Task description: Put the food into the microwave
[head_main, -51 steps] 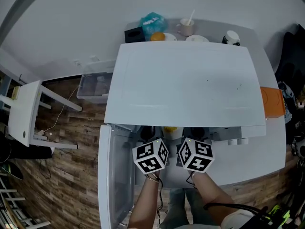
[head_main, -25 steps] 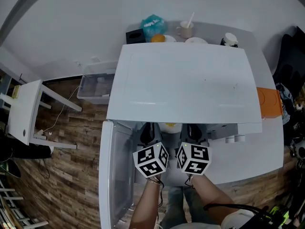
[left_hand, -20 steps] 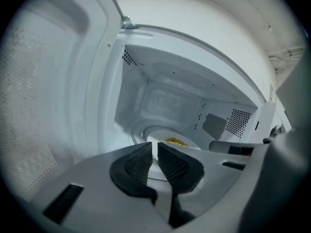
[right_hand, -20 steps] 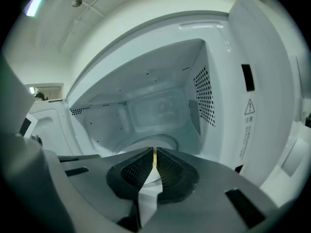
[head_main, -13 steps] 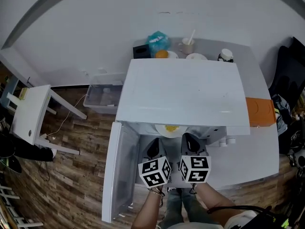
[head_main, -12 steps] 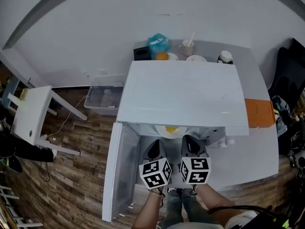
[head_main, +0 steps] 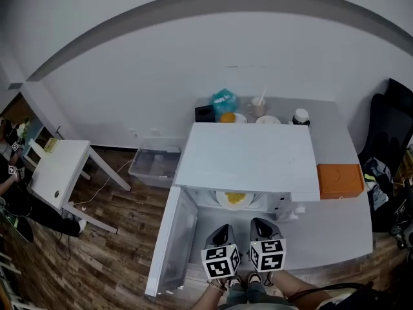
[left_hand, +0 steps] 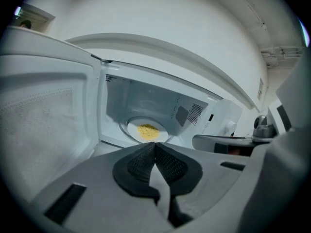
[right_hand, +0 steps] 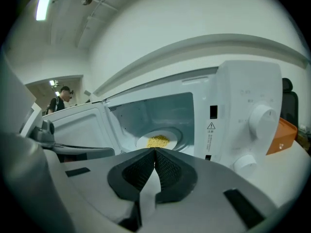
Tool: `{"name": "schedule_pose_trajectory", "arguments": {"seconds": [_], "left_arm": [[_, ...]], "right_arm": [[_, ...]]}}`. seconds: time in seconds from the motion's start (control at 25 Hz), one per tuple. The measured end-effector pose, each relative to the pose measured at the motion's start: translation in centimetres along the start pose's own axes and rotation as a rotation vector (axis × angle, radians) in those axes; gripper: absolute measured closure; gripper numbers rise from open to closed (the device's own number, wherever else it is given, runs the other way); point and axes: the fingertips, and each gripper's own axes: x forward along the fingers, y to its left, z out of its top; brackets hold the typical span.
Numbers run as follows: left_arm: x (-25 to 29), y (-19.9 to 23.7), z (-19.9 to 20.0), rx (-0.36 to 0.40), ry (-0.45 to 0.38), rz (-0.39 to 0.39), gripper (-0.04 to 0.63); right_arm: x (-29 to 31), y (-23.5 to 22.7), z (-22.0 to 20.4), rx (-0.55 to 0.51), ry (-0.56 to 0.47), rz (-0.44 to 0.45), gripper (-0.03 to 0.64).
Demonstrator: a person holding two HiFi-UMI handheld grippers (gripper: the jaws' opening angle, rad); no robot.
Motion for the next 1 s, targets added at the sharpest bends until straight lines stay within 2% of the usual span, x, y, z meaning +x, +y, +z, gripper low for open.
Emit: {"name": "schedule_pose_trajectory", "arguments": {"seconds": [0.48,1.0], "left_arm": [[-2.7,-2.5,1.2,0.023,-0.040,-0.002,0.591],[-3.7,-2.6,0.3,0.019,-0.027,0.017,0.591]], "right_arm": [[-3.4,0.2,0.6,-0.021,-0.020,0.034,0.598],[-4.2,0.2,0.0,0.013,-0.012,0.045,0.598]]}}
